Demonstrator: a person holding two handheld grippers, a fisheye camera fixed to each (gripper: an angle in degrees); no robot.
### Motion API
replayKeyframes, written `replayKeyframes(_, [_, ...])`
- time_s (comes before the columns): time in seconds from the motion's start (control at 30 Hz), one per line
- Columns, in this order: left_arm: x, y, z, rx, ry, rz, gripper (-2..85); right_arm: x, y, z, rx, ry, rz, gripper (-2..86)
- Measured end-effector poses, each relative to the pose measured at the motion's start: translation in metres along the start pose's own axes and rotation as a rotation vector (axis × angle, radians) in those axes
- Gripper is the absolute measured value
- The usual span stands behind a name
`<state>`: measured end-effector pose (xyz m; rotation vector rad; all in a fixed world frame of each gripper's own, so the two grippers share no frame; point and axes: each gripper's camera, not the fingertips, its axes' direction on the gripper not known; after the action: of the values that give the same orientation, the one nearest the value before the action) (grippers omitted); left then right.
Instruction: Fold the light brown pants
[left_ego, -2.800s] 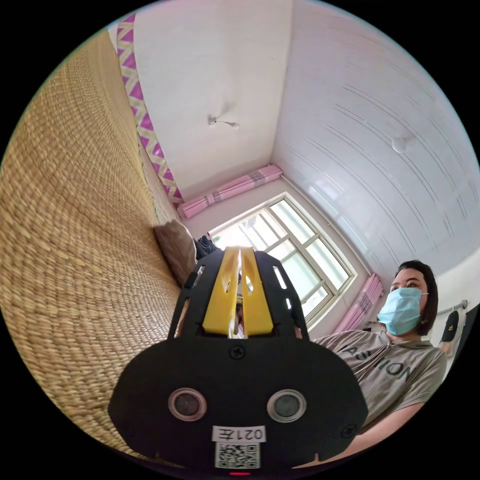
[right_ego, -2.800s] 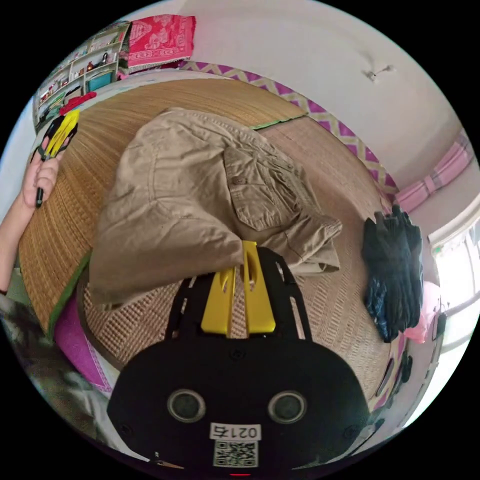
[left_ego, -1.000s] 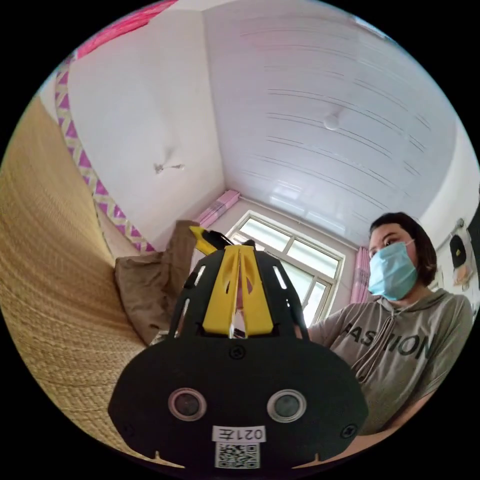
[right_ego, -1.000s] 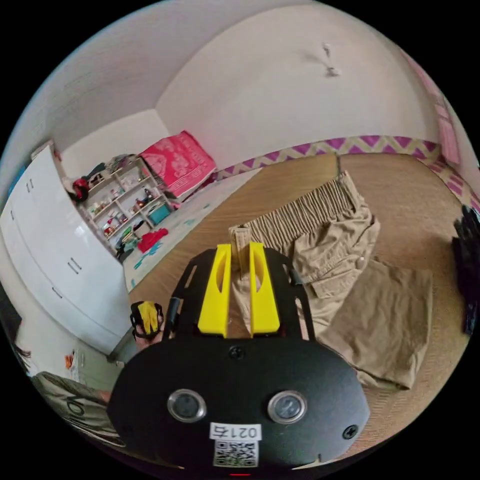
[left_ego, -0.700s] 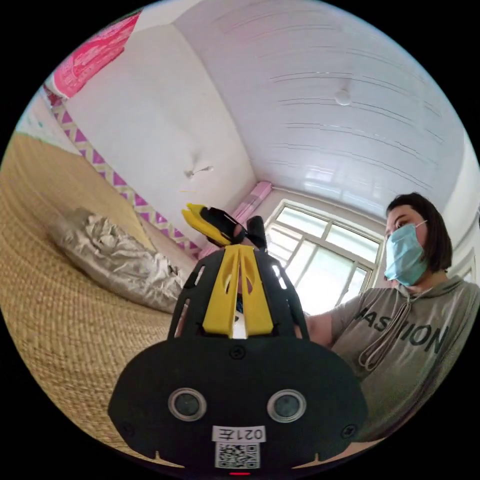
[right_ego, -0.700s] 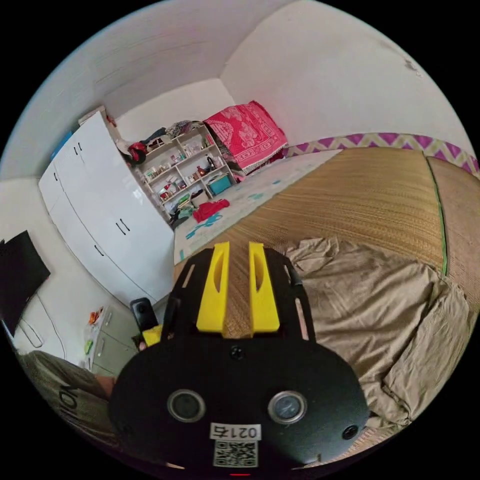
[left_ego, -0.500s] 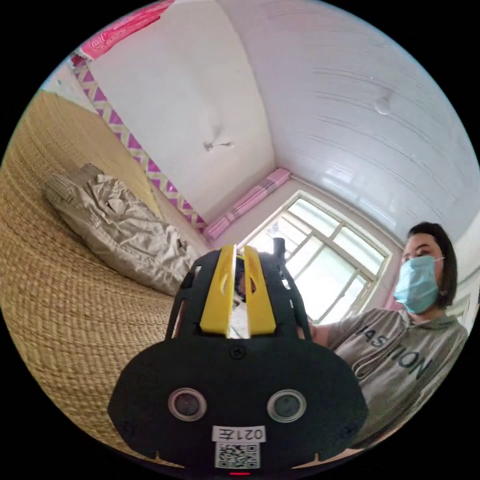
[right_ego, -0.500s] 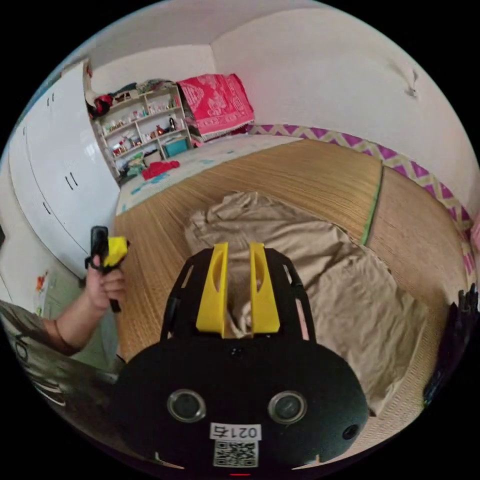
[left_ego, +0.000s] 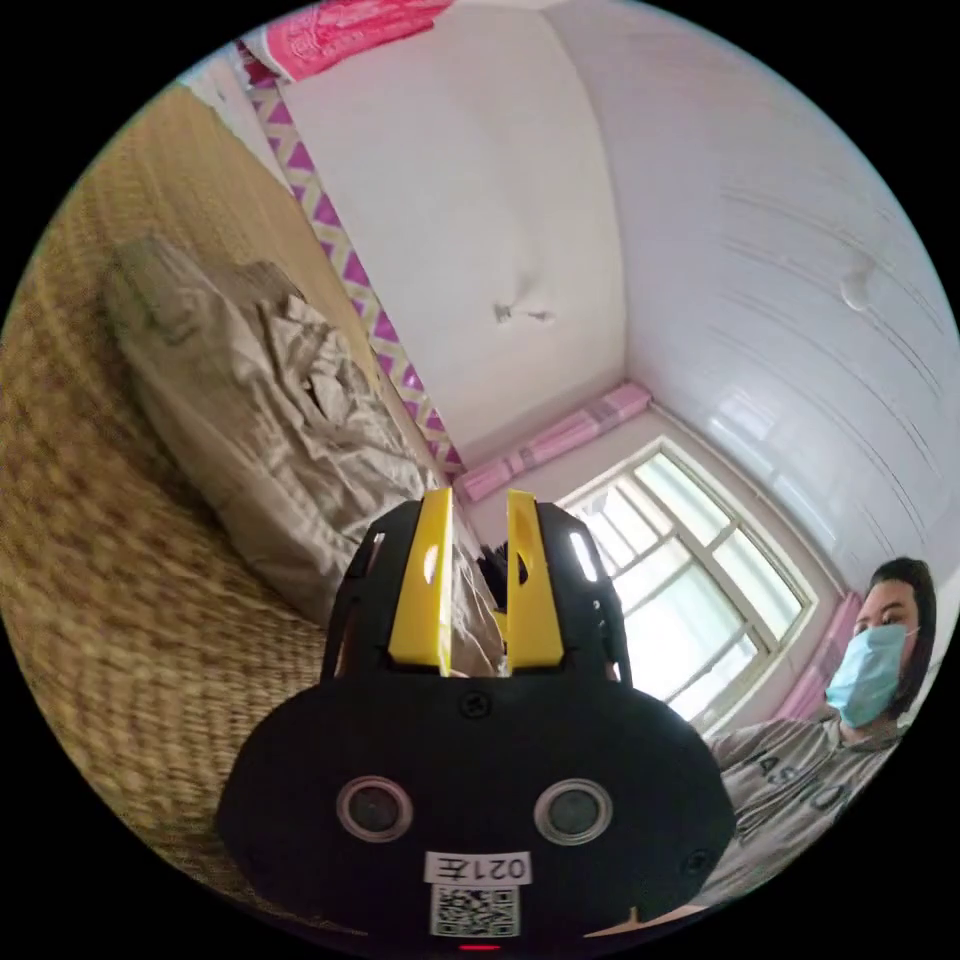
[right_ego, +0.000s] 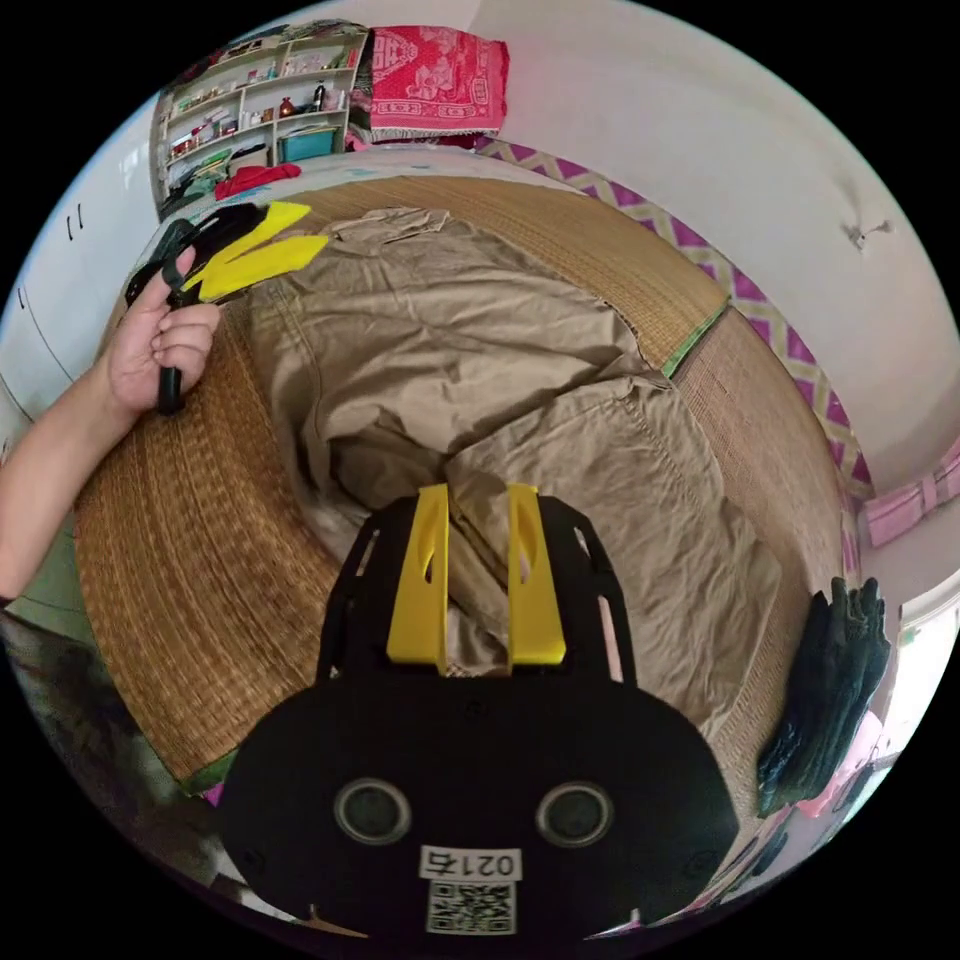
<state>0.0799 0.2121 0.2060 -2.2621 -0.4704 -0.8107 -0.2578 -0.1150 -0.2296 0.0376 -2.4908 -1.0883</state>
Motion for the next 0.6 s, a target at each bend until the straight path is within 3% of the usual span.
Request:
replayKeyframes(0.17, [-0.015,-0.007,0.014,-0.047,-0.056,-0.06,8.3,-0.022,-0.007,0.007,0.09,-0.183,0.153,1.9])
replayKeyframes(0.33, [-0.034,-0.011,0.021,-0.055,-0.084,-0.153,6.5,-0.003,0.045,-0.035,0.334,-0.328,0.441,0.0])
replayKeyframes(0.47, [-0.039,-0.015,0.035,-0.091,-0.075,-0.16,5.1,0.041,0.165,-0.084,0.507,-0.28,0.718,-0.4])
replayKeyframes(0.6, [-0.046,-0.019,0.053,-0.133,-0.144,-0.209,2.4,0.072,0.308,-0.103,0.53,-0.15,1.0,-0.4])
